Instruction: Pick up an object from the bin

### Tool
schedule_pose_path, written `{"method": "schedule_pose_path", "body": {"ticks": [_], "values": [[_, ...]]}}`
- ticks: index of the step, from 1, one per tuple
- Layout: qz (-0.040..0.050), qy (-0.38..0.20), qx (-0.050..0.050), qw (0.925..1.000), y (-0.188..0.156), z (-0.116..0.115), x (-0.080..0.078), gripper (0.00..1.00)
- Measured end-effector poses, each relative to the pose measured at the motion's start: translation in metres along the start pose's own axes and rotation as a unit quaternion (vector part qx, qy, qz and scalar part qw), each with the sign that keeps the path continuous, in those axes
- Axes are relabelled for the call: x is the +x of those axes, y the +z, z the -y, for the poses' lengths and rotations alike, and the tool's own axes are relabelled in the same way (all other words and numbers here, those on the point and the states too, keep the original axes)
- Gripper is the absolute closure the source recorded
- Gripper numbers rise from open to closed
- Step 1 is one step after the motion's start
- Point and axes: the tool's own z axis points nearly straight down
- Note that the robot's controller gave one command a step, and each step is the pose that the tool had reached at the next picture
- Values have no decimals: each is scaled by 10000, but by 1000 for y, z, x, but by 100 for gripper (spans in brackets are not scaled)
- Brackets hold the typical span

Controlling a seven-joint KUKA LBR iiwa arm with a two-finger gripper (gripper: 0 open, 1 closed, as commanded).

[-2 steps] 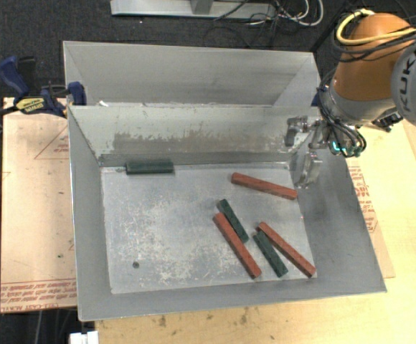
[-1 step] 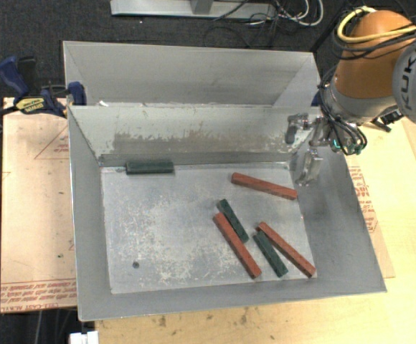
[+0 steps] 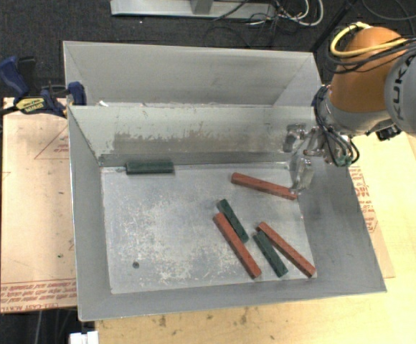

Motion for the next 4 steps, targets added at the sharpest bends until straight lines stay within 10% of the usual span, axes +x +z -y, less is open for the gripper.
{"method": "schedule_pose_path", "body": {"ticks": [1,2,4], "values": [[-14,944,2,9955,56,-5,13,0],[-25,203,5,9998,82,28,19,100],[-41,191,1,9998,21,23,2,100]]}}
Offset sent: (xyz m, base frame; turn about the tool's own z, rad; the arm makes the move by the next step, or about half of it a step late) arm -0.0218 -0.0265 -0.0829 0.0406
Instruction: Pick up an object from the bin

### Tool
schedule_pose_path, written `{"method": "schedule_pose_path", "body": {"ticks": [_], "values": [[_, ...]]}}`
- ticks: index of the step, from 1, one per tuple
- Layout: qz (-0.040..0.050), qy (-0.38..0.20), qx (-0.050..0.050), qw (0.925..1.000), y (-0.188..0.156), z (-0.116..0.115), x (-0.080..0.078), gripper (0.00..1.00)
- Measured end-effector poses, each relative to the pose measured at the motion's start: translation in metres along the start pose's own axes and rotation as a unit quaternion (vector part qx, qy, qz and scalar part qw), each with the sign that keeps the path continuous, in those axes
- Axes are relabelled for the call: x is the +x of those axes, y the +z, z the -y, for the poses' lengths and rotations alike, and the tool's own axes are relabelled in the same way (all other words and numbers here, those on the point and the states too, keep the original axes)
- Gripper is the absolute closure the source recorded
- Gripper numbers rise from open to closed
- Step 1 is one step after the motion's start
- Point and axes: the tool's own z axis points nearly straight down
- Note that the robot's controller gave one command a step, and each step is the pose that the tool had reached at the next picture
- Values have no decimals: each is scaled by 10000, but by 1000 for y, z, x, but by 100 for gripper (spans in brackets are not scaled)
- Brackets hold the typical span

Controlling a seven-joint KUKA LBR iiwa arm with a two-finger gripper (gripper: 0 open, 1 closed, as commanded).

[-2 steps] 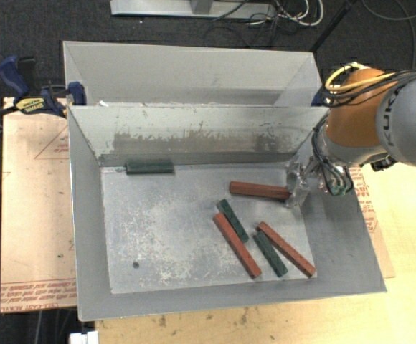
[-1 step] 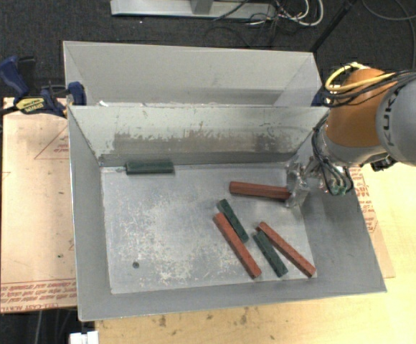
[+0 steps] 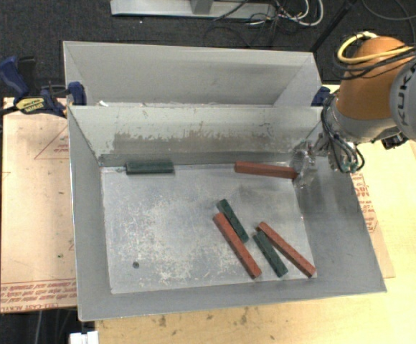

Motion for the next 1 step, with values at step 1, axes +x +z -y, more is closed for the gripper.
{"method": "schedule_pose_path", "body": {"ticks": [1], "values": [[23,100,1,9999,-136,-16,1,100]]}}
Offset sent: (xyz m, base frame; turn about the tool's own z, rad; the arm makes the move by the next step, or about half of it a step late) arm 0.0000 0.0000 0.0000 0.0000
